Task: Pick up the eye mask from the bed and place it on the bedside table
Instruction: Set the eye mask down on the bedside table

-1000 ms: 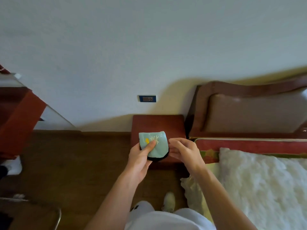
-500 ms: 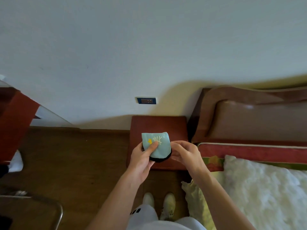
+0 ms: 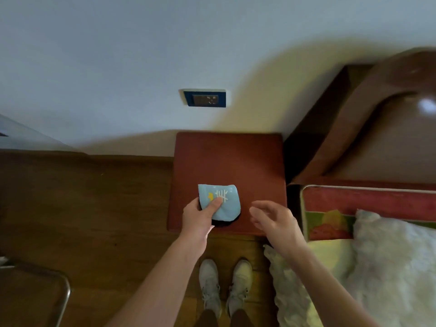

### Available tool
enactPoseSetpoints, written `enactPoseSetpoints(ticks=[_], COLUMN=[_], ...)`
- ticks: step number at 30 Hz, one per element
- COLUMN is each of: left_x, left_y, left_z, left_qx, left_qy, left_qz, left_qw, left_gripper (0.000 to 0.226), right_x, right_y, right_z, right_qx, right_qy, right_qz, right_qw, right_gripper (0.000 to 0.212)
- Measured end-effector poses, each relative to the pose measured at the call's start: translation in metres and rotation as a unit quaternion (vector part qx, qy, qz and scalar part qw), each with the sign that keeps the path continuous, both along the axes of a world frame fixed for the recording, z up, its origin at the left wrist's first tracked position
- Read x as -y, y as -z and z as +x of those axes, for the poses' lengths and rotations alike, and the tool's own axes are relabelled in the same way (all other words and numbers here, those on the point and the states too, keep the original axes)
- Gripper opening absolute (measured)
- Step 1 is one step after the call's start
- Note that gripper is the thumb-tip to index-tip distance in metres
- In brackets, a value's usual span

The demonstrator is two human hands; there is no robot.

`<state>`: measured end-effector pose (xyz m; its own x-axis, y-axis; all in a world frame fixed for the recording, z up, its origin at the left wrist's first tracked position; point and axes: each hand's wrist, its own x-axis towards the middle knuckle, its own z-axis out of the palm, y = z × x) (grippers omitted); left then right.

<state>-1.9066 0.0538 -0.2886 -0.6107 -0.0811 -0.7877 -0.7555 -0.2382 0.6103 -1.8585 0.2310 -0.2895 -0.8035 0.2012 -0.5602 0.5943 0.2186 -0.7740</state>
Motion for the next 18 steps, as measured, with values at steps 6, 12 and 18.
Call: enactPoseSetpoints(ticks=[6,12,18], left_x=[0.002,-0.007,-0.009], left_y=[0.109,0.178,0.208], left_z=[-0.017,-0.035,-0.053], left_qx=[0.023,-0.022,-0.087], left_qy=[0.02,0.061,0.124], left_qz=[-0.025,-0.103,-0.258], left_qw=[0.999,0.993,0.954], left_gripper=[0.021,0.01,0.019], right_x=[-0.006,-0.009,-0.007], right_y=[0.11,0.177,0.204], right_z=[0.006,0.01,0.018], right_qx=[-0.007,-0.063,-0.067], right_qy=[-0.172,-0.281,-0.278], right_qz=[0.204,0.327,0.385], right_qw=[0.964,0.9,0.877], right_gripper=[0.042,0.056,0.064])
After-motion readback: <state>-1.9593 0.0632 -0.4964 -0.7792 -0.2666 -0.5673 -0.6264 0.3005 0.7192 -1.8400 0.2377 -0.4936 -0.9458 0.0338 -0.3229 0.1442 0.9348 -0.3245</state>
